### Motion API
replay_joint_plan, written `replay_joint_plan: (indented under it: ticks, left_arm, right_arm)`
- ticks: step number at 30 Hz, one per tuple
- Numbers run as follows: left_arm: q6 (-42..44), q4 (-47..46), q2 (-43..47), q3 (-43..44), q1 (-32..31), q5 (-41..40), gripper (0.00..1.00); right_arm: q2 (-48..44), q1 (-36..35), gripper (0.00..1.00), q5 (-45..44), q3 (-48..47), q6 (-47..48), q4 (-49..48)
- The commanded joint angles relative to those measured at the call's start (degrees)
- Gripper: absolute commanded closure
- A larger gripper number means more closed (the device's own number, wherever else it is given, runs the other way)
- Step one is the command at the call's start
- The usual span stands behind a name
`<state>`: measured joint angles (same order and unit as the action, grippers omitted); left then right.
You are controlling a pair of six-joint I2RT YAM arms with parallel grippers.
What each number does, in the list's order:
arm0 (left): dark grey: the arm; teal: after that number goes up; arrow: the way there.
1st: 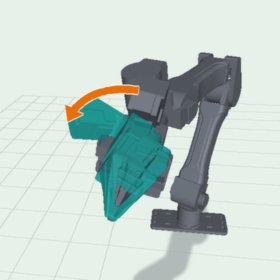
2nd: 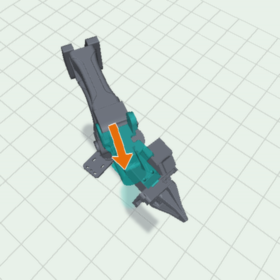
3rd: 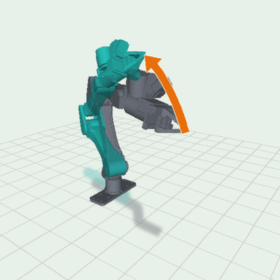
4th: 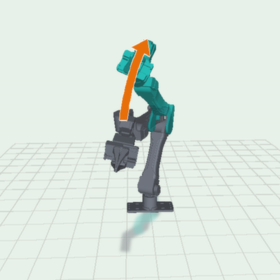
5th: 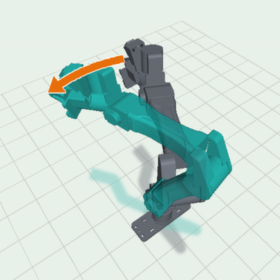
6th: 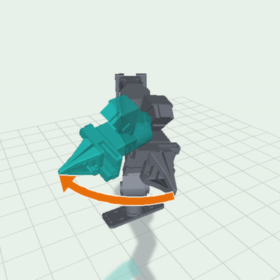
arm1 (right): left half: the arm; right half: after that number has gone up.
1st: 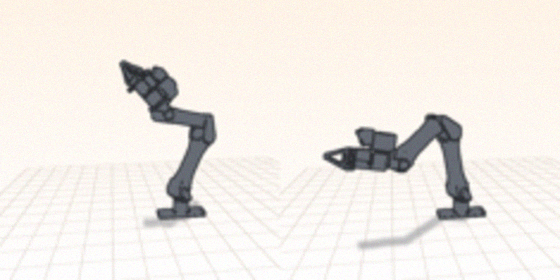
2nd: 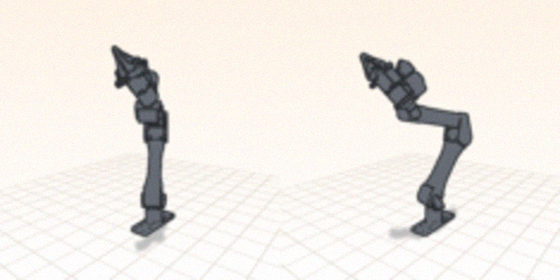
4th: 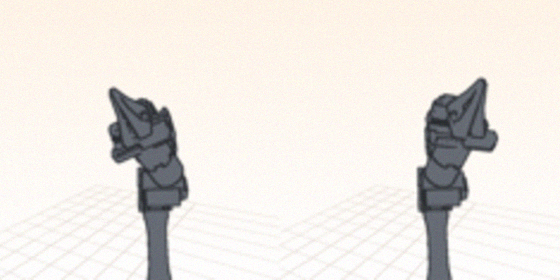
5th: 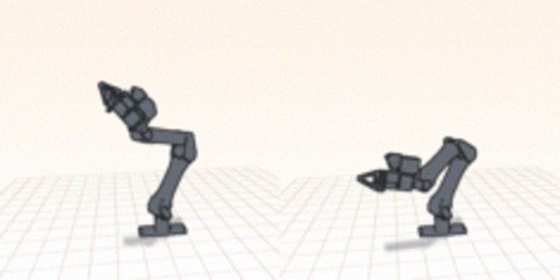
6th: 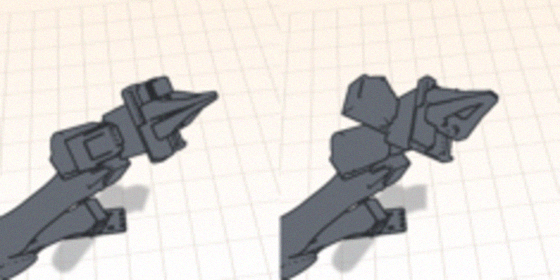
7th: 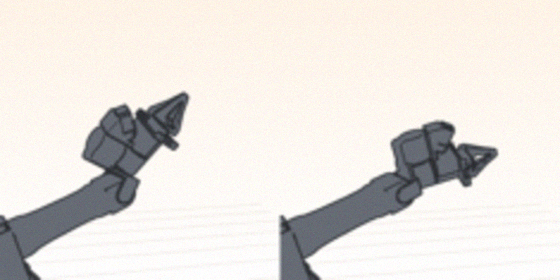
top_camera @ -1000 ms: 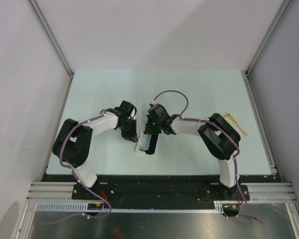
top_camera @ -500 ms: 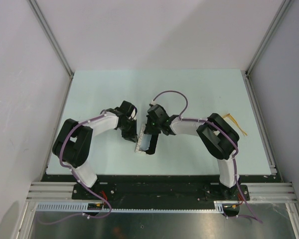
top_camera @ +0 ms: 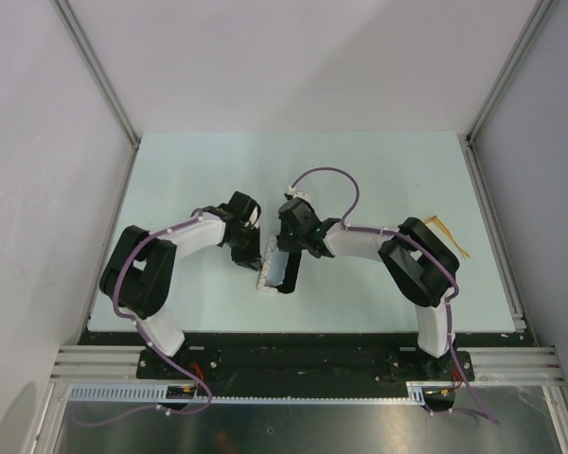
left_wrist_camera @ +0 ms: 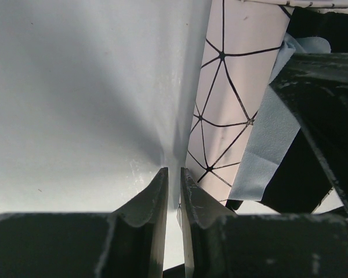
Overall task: Organize the sunglasses
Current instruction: Smooth out the folded cleaning cloth from the sunglasses case.
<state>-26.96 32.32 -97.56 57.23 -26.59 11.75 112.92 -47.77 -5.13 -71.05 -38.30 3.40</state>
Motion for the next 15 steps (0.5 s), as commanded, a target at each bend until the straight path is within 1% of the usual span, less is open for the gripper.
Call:
replay_joint_plan:
  ticks: [1,15]
  left_arm:
    - [-0.3,-0.2,1.1,1.7,-0.7,0.2,0.82]
    - [-0.4,-0.3,1.4,1.6,-0.7,0.2,0.82]
  right_arm:
    - [-3.3,0.2,0.97,-3.3,-0.7,1.5,0.0]
    - [-0.7,0.4,0.97,0.6,-0.8,1.3,-2.9]
